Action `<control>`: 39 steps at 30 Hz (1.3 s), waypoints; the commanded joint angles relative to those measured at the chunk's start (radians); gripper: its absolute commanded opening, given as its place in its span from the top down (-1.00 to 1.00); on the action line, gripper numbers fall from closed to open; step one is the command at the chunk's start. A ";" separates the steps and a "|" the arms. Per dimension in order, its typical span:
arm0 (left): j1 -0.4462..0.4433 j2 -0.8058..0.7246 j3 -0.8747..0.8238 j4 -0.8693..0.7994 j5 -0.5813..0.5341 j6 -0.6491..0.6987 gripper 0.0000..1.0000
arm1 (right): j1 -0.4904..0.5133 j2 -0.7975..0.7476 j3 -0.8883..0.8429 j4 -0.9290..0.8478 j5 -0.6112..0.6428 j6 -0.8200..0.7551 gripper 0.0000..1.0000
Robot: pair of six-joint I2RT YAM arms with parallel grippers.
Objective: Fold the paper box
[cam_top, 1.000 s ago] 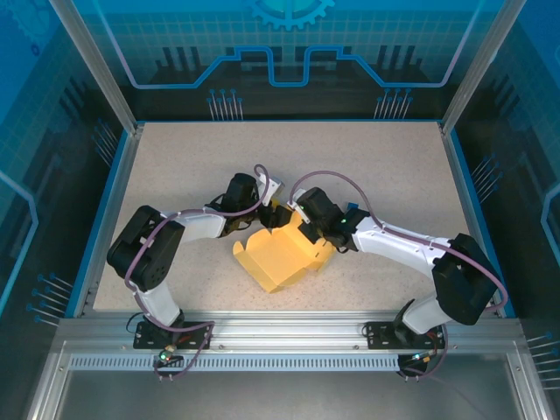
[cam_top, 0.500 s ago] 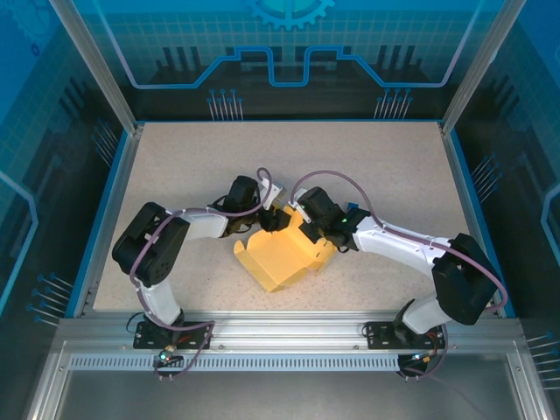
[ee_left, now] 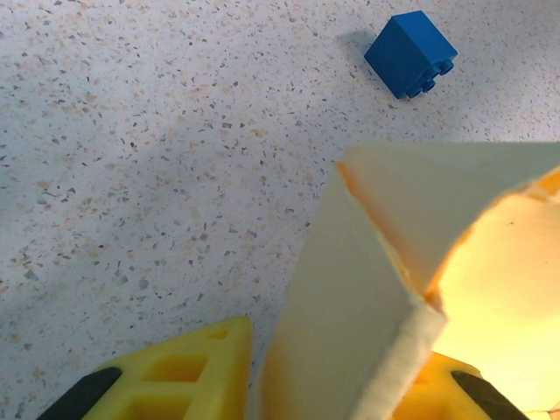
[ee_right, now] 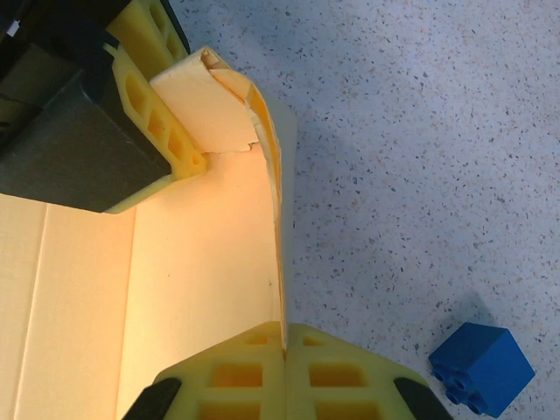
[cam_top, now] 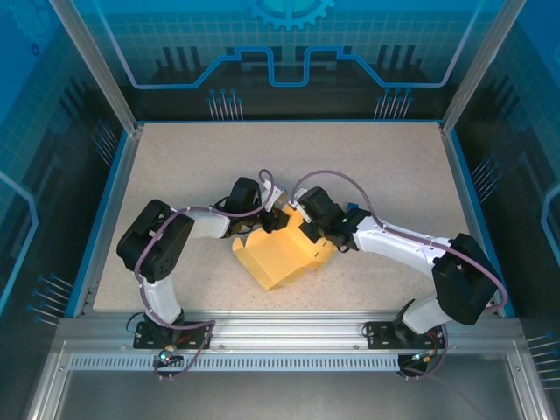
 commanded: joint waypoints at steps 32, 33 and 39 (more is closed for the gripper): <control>-0.016 -0.117 -0.094 0.079 -0.239 -0.104 0.70 | -0.044 -0.112 0.012 -0.017 -0.092 0.069 0.16; -0.018 -0.131 -0.094 0.065 -0.268 -0.117 0.71 | -0.049 -0.124 0.016 -0.020 -0.107 0.076 0.13; -0.022 -0.218 -0.120 0.010 -0.422 -0.262 0.72 | -0.103 -0.246 0.021 -0.071 -0.230 0.136 -0.02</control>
